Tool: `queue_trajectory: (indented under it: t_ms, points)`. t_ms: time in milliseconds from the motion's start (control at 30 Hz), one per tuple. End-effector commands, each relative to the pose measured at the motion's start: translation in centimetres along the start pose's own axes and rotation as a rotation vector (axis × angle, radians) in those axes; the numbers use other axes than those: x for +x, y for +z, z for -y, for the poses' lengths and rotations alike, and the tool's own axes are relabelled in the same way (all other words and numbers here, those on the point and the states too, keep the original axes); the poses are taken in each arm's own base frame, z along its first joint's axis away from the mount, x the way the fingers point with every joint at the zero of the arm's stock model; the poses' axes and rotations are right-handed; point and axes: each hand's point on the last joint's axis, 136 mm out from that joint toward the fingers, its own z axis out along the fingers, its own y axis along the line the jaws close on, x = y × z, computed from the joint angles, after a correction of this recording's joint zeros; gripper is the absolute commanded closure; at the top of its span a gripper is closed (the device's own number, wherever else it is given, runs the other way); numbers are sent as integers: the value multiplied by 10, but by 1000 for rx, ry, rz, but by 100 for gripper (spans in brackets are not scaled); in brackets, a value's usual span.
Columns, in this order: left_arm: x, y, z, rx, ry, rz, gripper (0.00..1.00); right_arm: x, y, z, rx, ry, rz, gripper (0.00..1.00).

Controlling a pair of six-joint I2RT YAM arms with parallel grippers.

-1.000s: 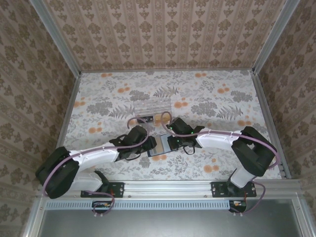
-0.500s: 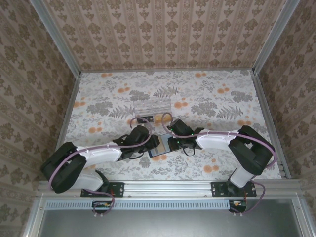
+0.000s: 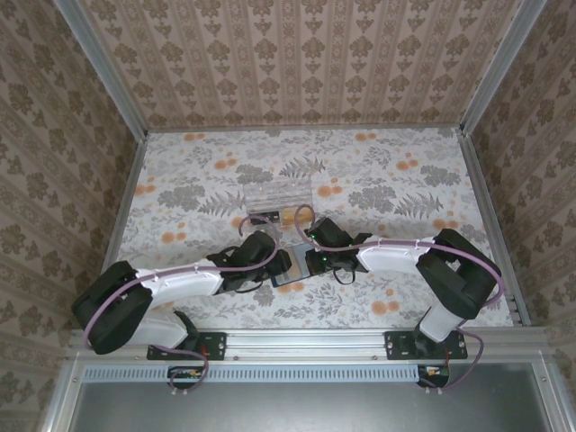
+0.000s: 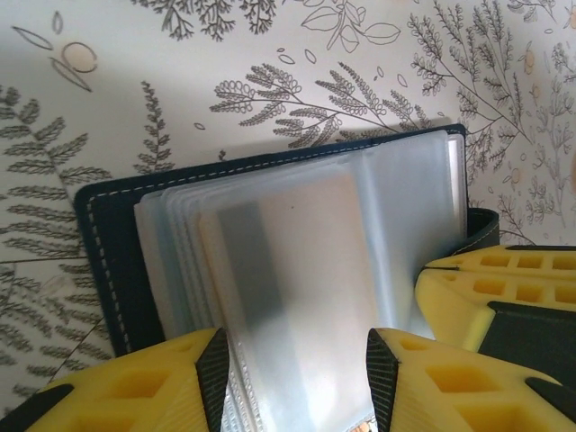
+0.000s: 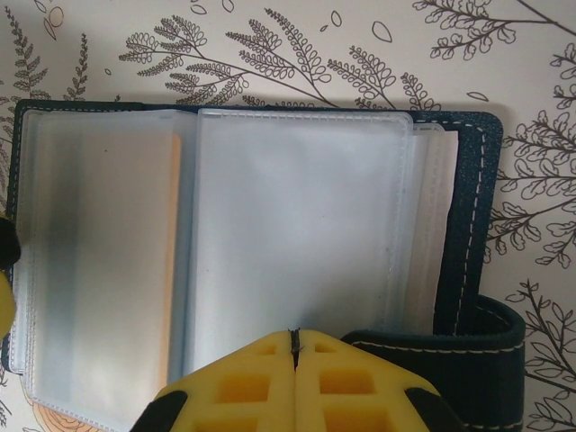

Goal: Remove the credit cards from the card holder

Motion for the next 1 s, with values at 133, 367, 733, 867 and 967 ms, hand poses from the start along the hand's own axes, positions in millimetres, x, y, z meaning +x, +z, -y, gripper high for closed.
queue_trajectory:
  t_ms: [133,367,733,867,967]
  points:
    - [-1,-2,-3,-32,5,6,53,-1,-14,-5,-8,11,8,93]
    - [0,0,1,-18,11,0,53,-9,-42,3,52,-9,62,84]
    - [1,6,5,-4,18,-18,53,19,-8,20,81,-1,-28,85]
    - [3,9,9,18,22,-24,52,24,1,16,52,16,-50,86]
    - [1,10,17,61,22,-18,51,26,2,15,43,26,-53,86]
